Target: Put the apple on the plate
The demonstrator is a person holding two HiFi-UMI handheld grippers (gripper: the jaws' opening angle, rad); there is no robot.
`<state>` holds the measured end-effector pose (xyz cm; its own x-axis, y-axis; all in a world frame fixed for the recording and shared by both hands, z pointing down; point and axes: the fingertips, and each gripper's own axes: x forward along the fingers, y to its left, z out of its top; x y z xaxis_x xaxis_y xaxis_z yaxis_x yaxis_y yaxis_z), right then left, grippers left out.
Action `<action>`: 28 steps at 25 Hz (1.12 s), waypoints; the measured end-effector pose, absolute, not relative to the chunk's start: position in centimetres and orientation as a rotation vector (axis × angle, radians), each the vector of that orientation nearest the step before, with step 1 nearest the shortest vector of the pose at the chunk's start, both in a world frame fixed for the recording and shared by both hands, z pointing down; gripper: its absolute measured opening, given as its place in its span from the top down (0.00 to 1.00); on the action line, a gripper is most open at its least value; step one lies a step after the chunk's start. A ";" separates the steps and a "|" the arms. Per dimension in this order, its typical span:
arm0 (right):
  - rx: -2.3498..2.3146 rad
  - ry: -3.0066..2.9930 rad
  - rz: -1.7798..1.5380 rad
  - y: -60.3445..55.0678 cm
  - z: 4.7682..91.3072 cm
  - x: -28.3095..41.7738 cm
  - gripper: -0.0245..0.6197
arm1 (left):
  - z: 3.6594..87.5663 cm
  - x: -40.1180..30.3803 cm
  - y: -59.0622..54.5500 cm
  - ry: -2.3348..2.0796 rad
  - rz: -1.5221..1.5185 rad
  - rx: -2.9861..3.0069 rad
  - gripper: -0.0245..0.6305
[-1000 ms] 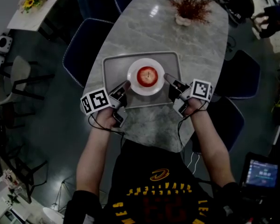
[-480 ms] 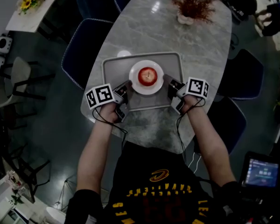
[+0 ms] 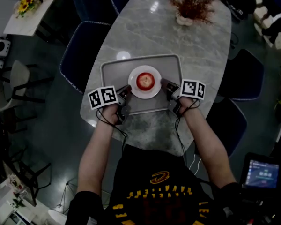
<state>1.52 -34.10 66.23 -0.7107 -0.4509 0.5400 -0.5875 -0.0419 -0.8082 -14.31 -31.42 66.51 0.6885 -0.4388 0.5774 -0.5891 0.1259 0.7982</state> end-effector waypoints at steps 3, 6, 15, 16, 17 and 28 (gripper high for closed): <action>1.146 -2.077 1.855 -33.9 66.6 1.4 0.92 | 67.0 -14.4 -31.2 -0.897 0.152 1.492 0.93; 1.155 -2.061 1.841 -33.9 66.9 1.5 0.92 | 67.0 -14.3 -31.1 -0.901 0.171 1.499 0.93; 1.163 -2.053 1.674 -34.0 67.1 1.5 0.92 | 66.9 -14.1 -31.4 -0.938 0.278 1.584 0.93; 1.160 -2.059 1.622 -34.1 67.0 1.6 0.92 | 66.8 -14.0 -31.5 -0.948 0.298 1.602 0.93; 1.155 -2.067 1.563 -34.2 66.9 1.6 0.92 | 66.7 -13.9 -31.5 -0.959 0.319 1.622 0.93; 1.225 -2.118 1.119 -33.0 64.2 3.9 0.92 | 63.6 -15.4 -30.6 -1.163 0.527 1.967 0.88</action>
